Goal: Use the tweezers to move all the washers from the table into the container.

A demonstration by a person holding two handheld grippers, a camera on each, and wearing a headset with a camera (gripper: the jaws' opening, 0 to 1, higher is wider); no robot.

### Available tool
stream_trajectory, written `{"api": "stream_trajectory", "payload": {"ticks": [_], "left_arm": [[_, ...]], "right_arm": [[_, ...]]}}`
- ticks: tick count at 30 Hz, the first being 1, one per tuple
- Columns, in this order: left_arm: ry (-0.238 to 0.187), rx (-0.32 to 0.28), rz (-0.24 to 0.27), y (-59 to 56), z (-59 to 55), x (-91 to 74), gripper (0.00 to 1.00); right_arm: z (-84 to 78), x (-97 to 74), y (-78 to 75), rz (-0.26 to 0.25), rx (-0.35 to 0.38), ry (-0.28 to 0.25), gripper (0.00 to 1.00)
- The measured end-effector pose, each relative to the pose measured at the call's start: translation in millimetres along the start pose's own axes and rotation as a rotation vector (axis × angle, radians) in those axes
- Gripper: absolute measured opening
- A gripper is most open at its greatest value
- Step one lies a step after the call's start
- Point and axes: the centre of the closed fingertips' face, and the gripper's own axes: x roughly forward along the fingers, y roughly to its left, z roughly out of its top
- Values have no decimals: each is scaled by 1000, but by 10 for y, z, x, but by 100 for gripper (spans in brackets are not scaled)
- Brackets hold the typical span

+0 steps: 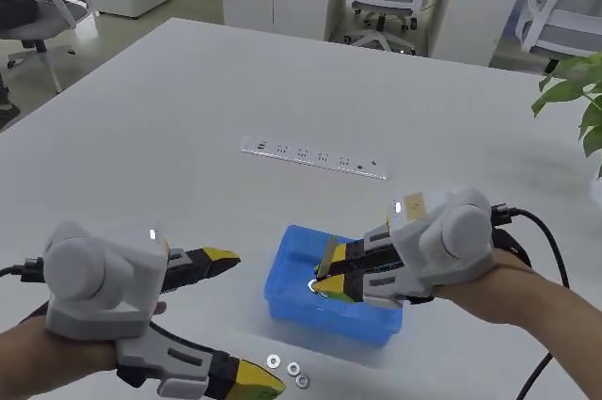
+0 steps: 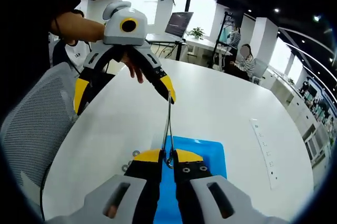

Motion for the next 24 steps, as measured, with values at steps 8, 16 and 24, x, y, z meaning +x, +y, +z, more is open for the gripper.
{"api": "stream_trajectory", "payload": {"ticks": [8,16,24], "left_arm": [[0,11,6,24,15,10,99],[9,21,11,65,28,44,98],[12,22,4,110,30,83,95]], "right_arm": [[-56,61,-69,-2,-3,1,9],[-135,147,-127,5,7,4,9],[-221,229,-188,9,22,10,9]]}}
